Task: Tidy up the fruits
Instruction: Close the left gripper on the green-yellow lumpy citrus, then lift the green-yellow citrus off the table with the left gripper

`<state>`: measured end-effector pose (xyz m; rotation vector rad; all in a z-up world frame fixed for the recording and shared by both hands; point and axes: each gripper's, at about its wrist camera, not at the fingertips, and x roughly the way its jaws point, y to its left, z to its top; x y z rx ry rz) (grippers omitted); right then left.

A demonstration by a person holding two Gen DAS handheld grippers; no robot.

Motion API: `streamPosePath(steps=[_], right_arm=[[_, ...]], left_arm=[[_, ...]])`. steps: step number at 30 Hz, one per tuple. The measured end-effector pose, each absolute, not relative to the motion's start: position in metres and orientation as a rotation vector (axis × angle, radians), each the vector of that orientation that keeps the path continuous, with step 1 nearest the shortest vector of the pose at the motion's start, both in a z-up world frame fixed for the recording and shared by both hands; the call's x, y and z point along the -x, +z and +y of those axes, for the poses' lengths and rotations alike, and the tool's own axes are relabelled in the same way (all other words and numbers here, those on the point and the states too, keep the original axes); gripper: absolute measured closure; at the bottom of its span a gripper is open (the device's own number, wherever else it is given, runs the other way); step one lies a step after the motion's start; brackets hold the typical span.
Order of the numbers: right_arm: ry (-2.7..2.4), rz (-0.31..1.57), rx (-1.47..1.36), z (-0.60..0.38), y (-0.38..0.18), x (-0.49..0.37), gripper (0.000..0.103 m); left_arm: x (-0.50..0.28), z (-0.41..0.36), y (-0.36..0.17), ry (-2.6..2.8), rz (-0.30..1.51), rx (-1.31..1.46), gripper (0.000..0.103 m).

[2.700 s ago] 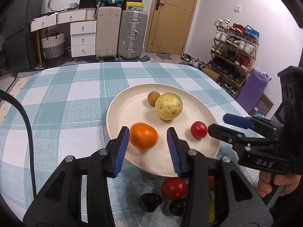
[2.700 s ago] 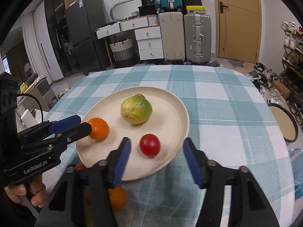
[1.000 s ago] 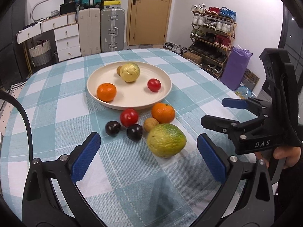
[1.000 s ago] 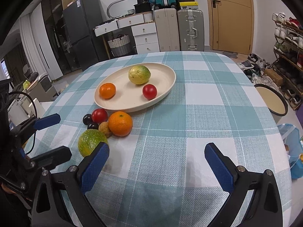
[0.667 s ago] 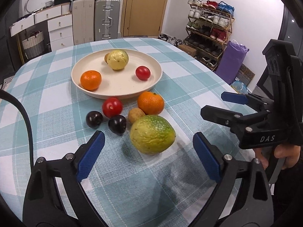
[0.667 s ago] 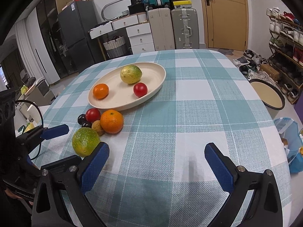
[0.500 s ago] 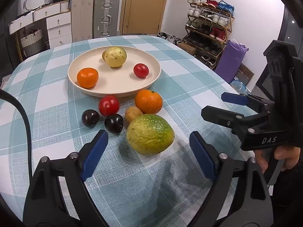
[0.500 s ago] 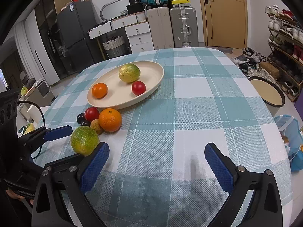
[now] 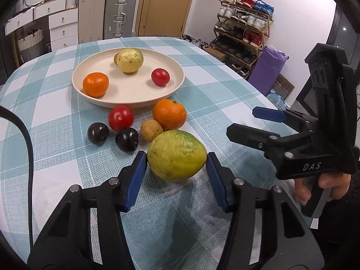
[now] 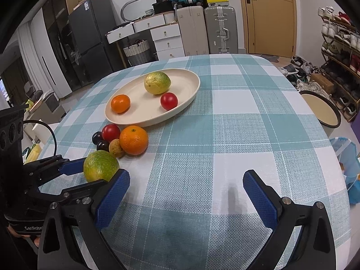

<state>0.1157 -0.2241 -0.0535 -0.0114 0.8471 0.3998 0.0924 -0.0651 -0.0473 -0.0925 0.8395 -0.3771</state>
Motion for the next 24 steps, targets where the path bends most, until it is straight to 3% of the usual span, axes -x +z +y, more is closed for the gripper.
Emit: streamPosePath(steps=[24], right_arm=[[0.491, 0.861, 0.041, -0.197, -0.051, -0.124, 0.003]], left_arm=[[-0.076, -0.014, -0.025, -0.253, 0.729, 0.18, 0.052]])
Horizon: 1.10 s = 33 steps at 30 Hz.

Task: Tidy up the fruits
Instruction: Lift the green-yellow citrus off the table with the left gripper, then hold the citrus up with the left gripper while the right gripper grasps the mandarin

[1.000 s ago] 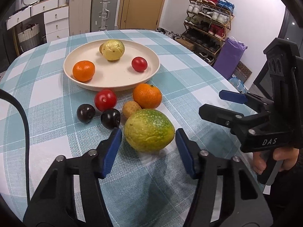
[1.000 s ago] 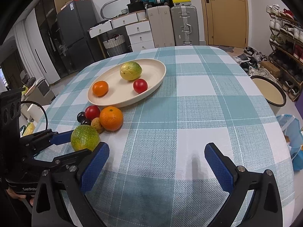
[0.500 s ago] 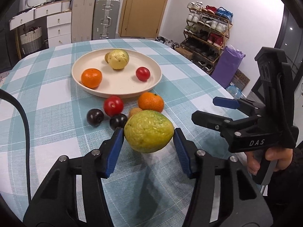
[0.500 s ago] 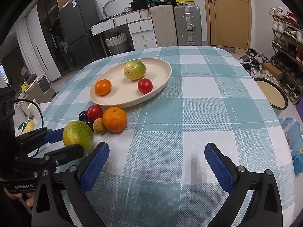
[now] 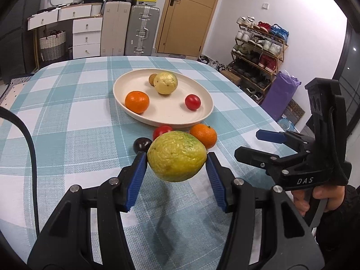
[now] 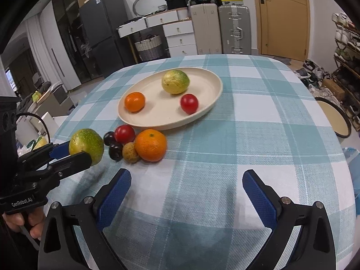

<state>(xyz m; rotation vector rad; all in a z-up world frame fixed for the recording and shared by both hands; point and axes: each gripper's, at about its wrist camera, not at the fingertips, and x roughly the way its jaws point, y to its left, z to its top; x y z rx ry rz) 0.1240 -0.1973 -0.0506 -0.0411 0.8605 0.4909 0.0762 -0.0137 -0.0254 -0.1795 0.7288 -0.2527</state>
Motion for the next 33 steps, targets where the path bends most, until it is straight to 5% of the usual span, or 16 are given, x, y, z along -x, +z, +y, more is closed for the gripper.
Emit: streamPosePath(steps=[6, 15, 33], right_arm=[[0.557, 0.881, 0.055, -0.181, -0.053, -0.132, 0.026], [0.585, 0.906, -0.031, -0.175, -0.056, -0.146, 0.045], [0.618, 0.928, -0.09, -0.159, -0.062, -0.165, 0.055]], left_arm=[[-0.075, -0.003, -0.024, -0.231, 0.724, 0.196, 0.052], [-0.076, 0.002, -0.026, -0.223, 0.724, 0.209, 0.052], [-0.078, 0.009, -0.025, -0.211, 0.722, 0.221, 0.052]])
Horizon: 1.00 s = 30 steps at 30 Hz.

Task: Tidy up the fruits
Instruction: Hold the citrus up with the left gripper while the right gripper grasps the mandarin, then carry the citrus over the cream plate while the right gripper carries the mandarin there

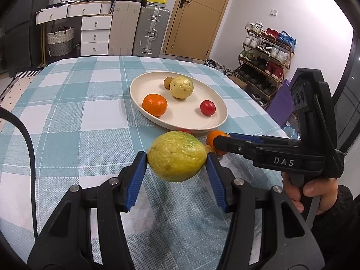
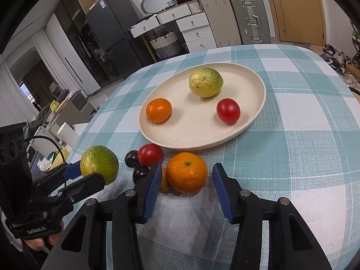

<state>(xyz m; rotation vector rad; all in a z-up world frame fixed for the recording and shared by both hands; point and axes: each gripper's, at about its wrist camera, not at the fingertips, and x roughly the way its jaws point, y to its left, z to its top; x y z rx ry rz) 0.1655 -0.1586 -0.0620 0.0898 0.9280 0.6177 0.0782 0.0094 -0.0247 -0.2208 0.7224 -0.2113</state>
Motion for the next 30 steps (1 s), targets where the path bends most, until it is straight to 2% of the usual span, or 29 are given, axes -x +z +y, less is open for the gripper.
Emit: streamPosePath(steps=[15, 30], right_arm=[[0.641, 0.954, -0.178, -0.164, -0.068, -0.169, 0.063], [0.624, 0.891, -0.178, -0.18, -0.054, -0.157, 0.064]], left_arm=[[-0.078, 0.01, -0.024, -0.209, 0.724, 0.218, 0.052], [-0.084, 0.01, -0.02, -0.212, 0.712, 0.208, 0.052]])
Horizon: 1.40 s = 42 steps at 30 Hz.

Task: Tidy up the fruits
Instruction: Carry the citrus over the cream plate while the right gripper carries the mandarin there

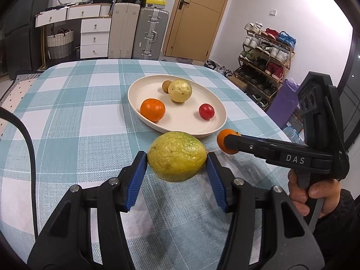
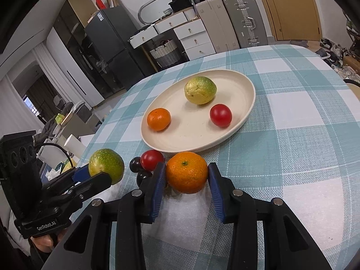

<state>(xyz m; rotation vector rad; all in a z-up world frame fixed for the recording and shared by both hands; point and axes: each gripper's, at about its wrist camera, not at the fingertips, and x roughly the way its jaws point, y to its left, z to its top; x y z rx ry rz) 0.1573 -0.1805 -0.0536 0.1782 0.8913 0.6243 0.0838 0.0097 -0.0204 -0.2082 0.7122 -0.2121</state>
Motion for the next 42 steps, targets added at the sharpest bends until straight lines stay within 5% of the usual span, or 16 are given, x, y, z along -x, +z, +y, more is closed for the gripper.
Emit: streamPosePath(steps=[42], right_arm=[[0.568, 0.781, -0.143, -0.182, -0.026, -0.177, 0.064]], left_arm=[[-0.149, -0.015, -0.009, -0.247, 0.67, 0.137, 0.052]])
